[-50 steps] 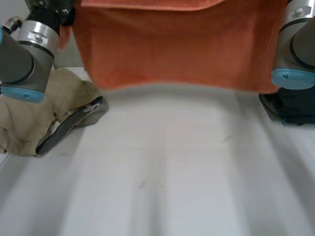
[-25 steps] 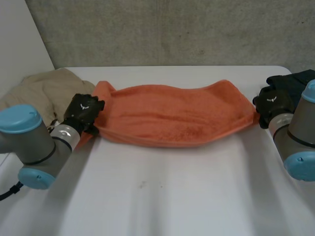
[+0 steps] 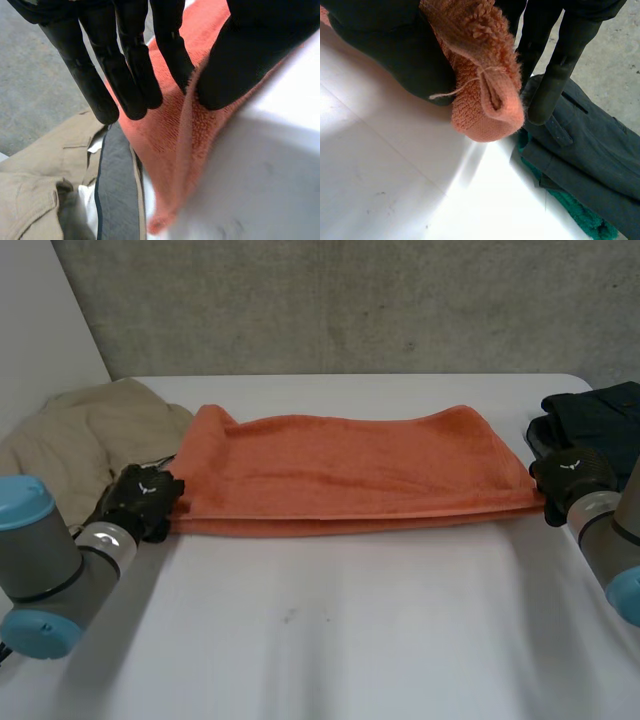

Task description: Fold the laundry.

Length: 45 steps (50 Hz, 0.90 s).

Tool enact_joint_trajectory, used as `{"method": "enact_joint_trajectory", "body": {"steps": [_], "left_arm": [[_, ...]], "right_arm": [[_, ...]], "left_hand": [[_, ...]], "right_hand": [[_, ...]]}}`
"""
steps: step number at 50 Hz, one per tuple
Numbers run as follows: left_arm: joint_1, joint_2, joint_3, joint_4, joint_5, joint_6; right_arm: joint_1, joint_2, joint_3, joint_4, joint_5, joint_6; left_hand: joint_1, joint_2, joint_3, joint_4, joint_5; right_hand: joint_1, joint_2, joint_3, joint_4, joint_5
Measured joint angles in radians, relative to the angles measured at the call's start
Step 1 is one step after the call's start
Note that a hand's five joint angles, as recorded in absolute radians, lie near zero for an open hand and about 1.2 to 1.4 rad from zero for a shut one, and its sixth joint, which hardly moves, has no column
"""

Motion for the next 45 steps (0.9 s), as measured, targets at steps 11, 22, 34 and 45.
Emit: {"method": "enact_joint_trajectory", "body": {"steps": [11, 22, 34, 45], "left_arm": [[0.021, 0.127, -0.019, -0.213, -0.013, 0.073], [0.009, 0.439, -0.120, -0.954, -0.015, 0.190], [-0.016, 0.349, -0.040, -0.789, -0.020, 0.261], [-0.133, 0.095, 0.455, -0.378, -0.129, 0.248]], "right_arm": [[-0.006, -0.083, 0.035, 0.080, -0.002, -0.059], [-0.119, -0.304, 0.219, 0.484, -0.001, -0.576], [-0.194, -0.305, 0.250, 0.445, -0.088, -0.648], [-0.108, -0.124, -0.164, 0.118, 0.004, -0.472]], "left_hand": [[0.012, 0.057, 0.057, 0.064, 0.035], [0.012, 0.057, 0.059, 0.064, 0.035], [0.012, 0.057, 0.059, 0.065, 0.035], [0.012, 0.060, 0.060, 0.068, 0.035]], "right_hand": [[0.000, 0.000, 0.000, 0.000, 0.000], [0.000, 0.000, 0.000, 0.000, 0.009], [0.000, 0.000, 0.000, 0.000, 0.009], [0.009, 0.000, 0.000, 0.000, 0.020]]}}
